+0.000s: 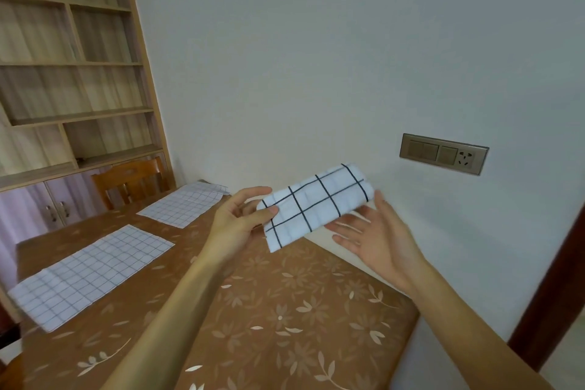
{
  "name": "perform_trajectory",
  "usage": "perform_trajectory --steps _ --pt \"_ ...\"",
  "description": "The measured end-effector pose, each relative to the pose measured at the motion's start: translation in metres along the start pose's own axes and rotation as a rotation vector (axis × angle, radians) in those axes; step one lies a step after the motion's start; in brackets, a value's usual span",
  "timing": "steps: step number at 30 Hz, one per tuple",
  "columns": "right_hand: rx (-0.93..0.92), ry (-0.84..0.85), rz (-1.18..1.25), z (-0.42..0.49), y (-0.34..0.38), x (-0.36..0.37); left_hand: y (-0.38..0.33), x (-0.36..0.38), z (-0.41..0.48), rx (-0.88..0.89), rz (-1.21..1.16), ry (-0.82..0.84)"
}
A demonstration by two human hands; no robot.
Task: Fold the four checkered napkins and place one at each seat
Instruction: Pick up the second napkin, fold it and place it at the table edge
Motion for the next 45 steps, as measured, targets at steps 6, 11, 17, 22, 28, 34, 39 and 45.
perform_trajectory --steps 6,11,17,22,28,34,39,45 --pt "-0.029 -0.053 -0.354 0.000 -0.017 0.024 0.015 0.014 -0.008 -0.073 0.167 0.150" --pt "-0.005 0.022 -0.620 -0.003 -0.008 0.029 0.006 0.018 -0.014 -0.116 0.322 0.296" --pt "-0.033 0.016 -0.626 -0.005 -0.003 0.025 0.007 0.017 -0.014 -0.030 0.270 0.250" --pt "-0.042 -0.020 -0.599 -0.006 -0.001 0.015 0.005 0.013 -0.013 0.004 0.278 0.266" --pt "-0.073 -0.082 -0.522 -0.006 -0.001 0.007 0.005 0.013 -0.015 -0.039 0.309 0.468" --pt "-0.077 -0.059 -0.449 -0.006 -0.006 0.004 0.011 0.011 -0.013 -0.084 0.133 0.335" --pt "-0.066 -0.013 -0.362 -0.006 -0.004 0.007 0.012 0.019 -0.012 -0.182 0.008 0.280" --pt "-0.012 -0.084 -0.381 -0.002 -0.012 0.003 0.023 0.015 -0.011 0.001 0.237 0.192"
Point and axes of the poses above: each hand's wrist, its own z-axis towards the middle knuckle, its own x-axis out of the palm, y = z × x, the point moved 2 cm from there along z, towards the middle knuckle
